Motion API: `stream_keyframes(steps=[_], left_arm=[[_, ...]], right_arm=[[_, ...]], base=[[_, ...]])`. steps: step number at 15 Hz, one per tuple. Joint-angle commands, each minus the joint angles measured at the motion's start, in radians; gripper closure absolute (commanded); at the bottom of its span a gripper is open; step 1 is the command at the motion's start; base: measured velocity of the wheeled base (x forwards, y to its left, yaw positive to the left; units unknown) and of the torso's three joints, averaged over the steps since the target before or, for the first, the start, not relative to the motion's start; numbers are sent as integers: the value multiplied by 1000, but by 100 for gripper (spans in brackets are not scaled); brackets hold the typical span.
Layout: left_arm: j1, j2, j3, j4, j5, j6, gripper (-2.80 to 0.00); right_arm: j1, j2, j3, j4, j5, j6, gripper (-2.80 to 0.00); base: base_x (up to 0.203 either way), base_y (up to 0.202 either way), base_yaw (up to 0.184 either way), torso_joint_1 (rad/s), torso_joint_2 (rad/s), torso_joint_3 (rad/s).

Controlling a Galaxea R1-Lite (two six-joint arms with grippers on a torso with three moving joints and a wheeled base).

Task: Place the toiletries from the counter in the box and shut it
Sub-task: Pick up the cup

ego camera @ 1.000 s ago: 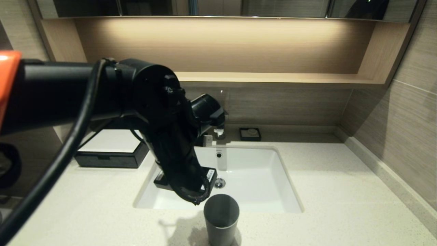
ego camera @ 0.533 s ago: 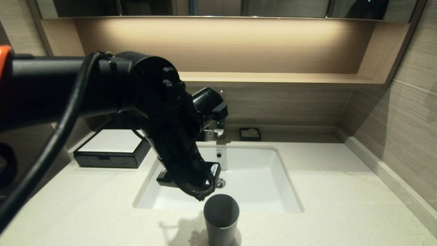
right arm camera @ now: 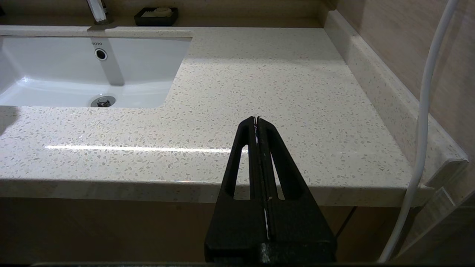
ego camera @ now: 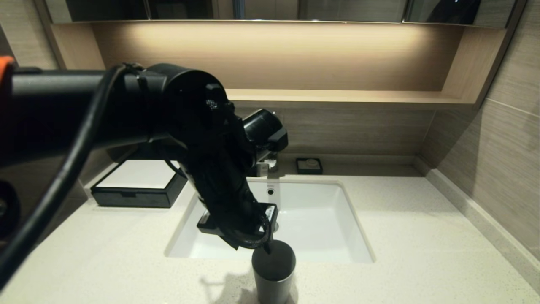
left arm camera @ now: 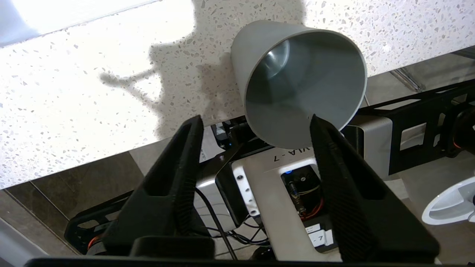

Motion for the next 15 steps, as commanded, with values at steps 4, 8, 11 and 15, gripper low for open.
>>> stream_keyframes(steps=[4,8,11,15], left_arm=[[0,27,0,7,44,-9,-280],[0,45,0,5,45,-11,-280],[1,48,0,5,47,-11,-280],[6,54,0,7,51,-11,-280]], right_arm=[[0,1,2,-1,0,0,0],[0,1,2,0,0,0,0],[0,1,2,0,0,0,0],[0,1,2,0,0,0,0]], base=[[0,0,0,0,0,0],[0,0,0,0,0,0],[0,0,0,0,0,0],[0,0,0,0,0,0]])
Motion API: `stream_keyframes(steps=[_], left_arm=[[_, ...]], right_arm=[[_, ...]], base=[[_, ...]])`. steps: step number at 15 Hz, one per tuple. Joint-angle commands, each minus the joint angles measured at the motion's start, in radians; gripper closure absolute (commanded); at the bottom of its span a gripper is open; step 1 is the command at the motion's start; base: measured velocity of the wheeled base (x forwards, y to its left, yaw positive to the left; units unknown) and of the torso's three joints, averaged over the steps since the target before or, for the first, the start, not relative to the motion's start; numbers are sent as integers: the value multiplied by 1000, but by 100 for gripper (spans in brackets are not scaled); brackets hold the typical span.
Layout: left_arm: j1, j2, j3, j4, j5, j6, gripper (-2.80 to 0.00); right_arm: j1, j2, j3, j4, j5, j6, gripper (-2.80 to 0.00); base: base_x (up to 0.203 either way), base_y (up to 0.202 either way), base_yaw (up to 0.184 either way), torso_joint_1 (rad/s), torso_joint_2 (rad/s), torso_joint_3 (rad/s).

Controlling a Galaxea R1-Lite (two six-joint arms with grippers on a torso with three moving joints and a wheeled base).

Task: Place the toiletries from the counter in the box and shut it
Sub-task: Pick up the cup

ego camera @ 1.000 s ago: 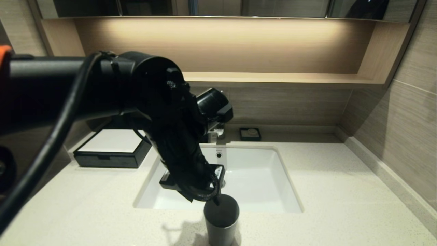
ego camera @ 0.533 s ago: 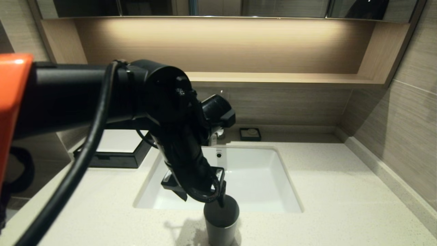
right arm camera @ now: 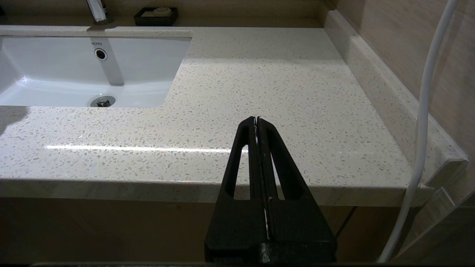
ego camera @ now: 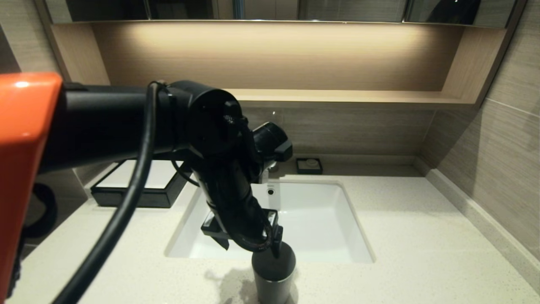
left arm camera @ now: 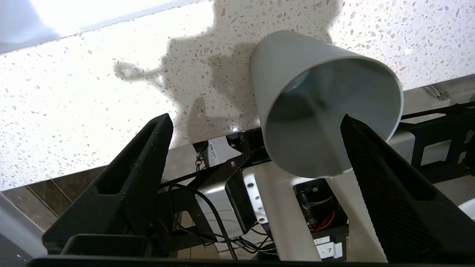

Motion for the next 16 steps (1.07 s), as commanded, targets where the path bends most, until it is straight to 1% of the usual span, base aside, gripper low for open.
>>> stream_keyframes(steps=[1,3,7,16], left_arm=[[5,7,0,9,1,-3,-280],[8,7,0,18,1,-2,-280],[8,18,0,28,44,-2,-280],[21,35,0,35,45,0,-280]], right_arm=[[0,1,2,0,0,0,0],[0,1,2,0,0,0,0],[0,1,2,0,0,0,0],[0,1,2,0,0,0,0]], base=[[0,0,0,0,0,0],[0,0,0,0,0,0],[0,0,0,0,0,0],[0,0,0,0,0,0]])
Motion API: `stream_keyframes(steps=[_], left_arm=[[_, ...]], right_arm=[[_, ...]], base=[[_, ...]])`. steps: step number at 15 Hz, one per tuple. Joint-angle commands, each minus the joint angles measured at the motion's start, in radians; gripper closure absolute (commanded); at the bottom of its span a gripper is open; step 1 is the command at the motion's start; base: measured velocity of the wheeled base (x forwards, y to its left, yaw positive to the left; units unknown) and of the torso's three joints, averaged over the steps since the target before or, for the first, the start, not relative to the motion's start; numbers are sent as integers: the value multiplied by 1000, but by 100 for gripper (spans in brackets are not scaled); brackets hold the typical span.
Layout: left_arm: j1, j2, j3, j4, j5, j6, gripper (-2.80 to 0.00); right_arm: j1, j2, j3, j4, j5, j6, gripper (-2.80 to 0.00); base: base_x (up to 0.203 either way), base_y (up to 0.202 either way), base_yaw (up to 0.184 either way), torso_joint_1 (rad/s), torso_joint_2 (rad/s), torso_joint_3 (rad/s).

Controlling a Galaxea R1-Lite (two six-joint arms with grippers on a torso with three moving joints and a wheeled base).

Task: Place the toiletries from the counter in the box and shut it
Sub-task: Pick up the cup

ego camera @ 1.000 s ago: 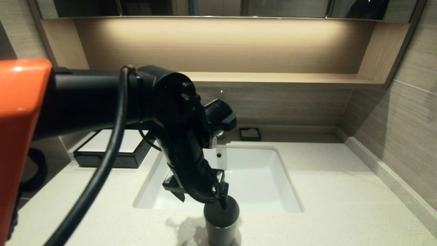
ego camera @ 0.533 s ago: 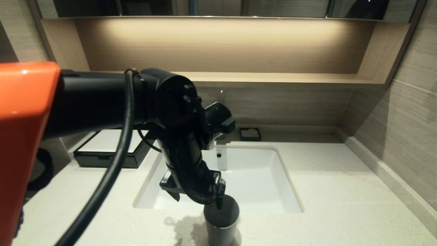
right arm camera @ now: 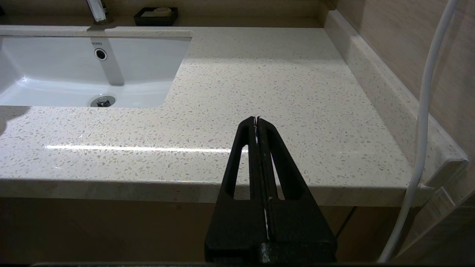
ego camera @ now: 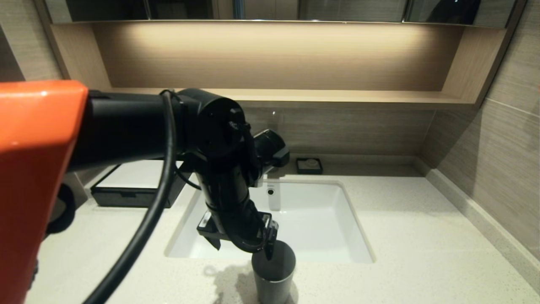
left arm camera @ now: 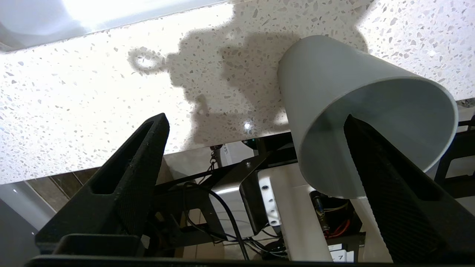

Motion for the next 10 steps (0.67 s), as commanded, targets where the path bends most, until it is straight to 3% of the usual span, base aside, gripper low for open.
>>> stream_keyframes(steps=[1,9,10], left_arm=[[3,12,0,7,0,-3,-280],[7,32,0,7,0,0,-280],[7,35,0,7,0,2,0]], right_arm=[[0,1,2,0,0,0,0],[0,1,2,0,0,-1,0],[0,1,1,0,0,0,0]], base=[[0,0,0,0,0,0],[0,0,0,0,0,0],[0,0,0,0,0,0]])
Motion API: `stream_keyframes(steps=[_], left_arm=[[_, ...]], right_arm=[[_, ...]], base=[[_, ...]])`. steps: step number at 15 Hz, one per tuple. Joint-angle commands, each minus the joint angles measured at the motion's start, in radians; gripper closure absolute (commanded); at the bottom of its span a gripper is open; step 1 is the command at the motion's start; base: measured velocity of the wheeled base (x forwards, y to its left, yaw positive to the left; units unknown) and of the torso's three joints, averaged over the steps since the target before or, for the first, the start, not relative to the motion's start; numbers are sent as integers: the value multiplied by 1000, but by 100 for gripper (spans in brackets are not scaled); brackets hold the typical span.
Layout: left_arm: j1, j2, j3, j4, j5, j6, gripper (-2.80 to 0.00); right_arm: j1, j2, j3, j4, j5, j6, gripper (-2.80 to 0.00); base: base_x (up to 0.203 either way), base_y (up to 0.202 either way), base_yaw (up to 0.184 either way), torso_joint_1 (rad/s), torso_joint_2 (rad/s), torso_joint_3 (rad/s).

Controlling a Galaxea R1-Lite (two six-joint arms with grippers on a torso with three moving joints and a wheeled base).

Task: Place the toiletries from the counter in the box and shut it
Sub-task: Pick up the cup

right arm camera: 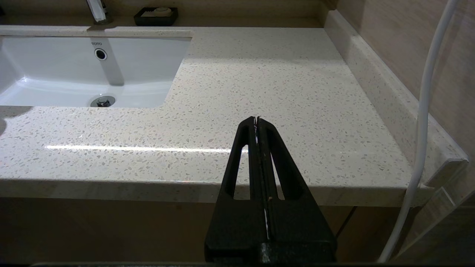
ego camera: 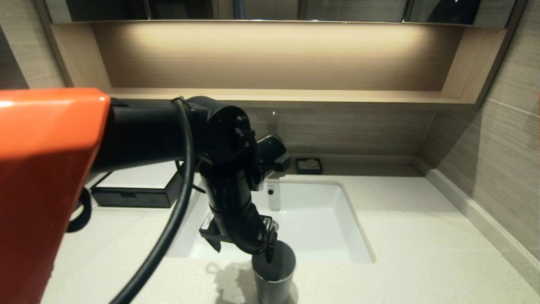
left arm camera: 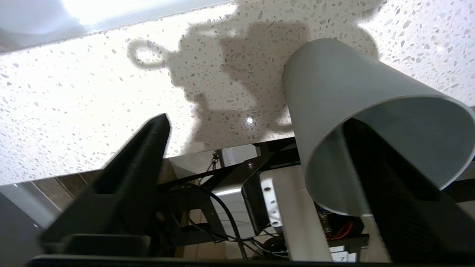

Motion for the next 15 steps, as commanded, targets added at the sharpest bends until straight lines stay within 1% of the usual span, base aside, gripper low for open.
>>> stream_keyframes(steps=[1,10,15], left_arm=[[2,10,0,7,0,-2,0],[2,27,0,7,0,3,0],[5,-28,0,6,0,0,0]], right_arm=[[0,-1,1,0,0,0,0],[0,1,2,0,0,0,0],[0,1,2,0,0,-1,0]], base=[[0,0,0,0,0,0],[0,0,0,0,0,0],[0,0,0,0,0,0]])
